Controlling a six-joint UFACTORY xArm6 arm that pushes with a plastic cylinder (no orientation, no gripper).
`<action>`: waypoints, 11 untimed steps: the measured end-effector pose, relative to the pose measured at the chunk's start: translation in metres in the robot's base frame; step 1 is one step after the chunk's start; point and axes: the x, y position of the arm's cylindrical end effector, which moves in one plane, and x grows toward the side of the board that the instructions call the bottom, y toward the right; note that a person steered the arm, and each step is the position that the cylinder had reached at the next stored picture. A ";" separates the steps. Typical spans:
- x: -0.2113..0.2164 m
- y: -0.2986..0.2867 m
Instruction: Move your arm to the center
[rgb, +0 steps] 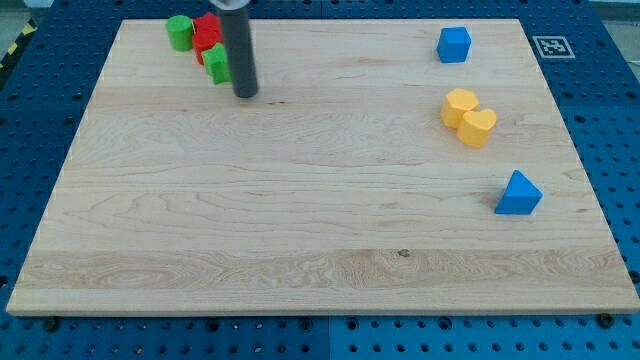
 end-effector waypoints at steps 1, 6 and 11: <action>-0.014 -0.035; 0.005 -0.086; 0.067 0.109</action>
